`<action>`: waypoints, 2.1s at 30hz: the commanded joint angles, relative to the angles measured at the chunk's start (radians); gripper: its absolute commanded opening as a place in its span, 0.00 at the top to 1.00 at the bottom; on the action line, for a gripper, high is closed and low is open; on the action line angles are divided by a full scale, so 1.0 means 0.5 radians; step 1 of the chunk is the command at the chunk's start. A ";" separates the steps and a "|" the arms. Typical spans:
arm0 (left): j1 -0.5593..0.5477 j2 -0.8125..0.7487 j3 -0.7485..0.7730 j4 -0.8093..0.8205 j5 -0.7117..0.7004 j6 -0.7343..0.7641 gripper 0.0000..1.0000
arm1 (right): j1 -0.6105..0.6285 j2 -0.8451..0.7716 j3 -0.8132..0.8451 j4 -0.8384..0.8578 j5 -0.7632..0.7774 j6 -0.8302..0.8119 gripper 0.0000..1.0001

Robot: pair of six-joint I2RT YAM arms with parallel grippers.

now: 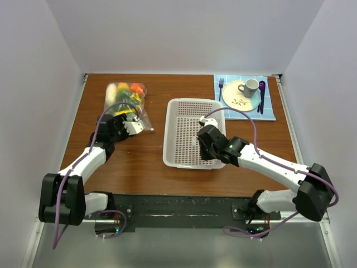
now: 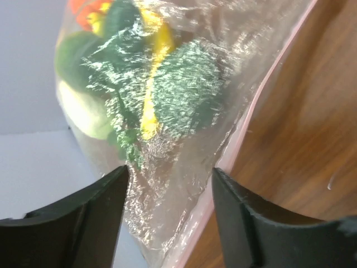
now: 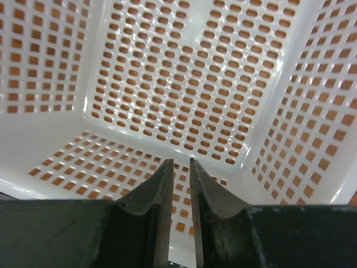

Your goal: Open the zip-top bag and remove the fake food

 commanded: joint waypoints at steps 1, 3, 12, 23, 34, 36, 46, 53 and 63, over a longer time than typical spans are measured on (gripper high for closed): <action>-0.029 -0.047 -0.040 -0.001 -0.005 0.039 0.24 | 0.010 -0.003 0.169 -0.032 0.067 -0.058 0.73; -0.032 -0.072 0.015 -0.069 0.023 0.000 0.15 | 0.007 -0.003 0.197 -0.035 0.067 -0.061 0.68; -0.069 -0.173 0.175 -0.434 0.115 -0.056 0.00 | 0.010 -0.031 0.172 -0.038 0.079 -0.064 0.62; -0.127 -0.115 -0.156 -0.051 -0.143 0.018 0.00 | 0.010 -0.031 0.185 0.001 0.079 -0.076 0.61; -0.145 0.296 0.071 0.483 -0.333 -0.218 0.12 | 0.010 -0.187 0.065 0.176 0.055 -0.110 0.67; -0.170 0.352 0.083 0.456 -0.333 -0.225 0.18 | 0.010 -0.212 0.062 0.186 0.064 -0.122 0.69; -0.222 0.579 0.304 0.020 -0.407 -0.301 1.00 | 0.010 -0.310 0.062 0.189 0.119 -0.162 0.74; -0.262 0.278 0.622 -0.442 -0.297 -0.467 1.00 | 0.010 -0.301 0.071 0.286 0.064 -0.233 0.77; -0.265 -0.265 1.240 -1.366 0.056 -0.596 1.00 | 0.007 -0.267 0.206 0.697 -0.383 -0.604 0.33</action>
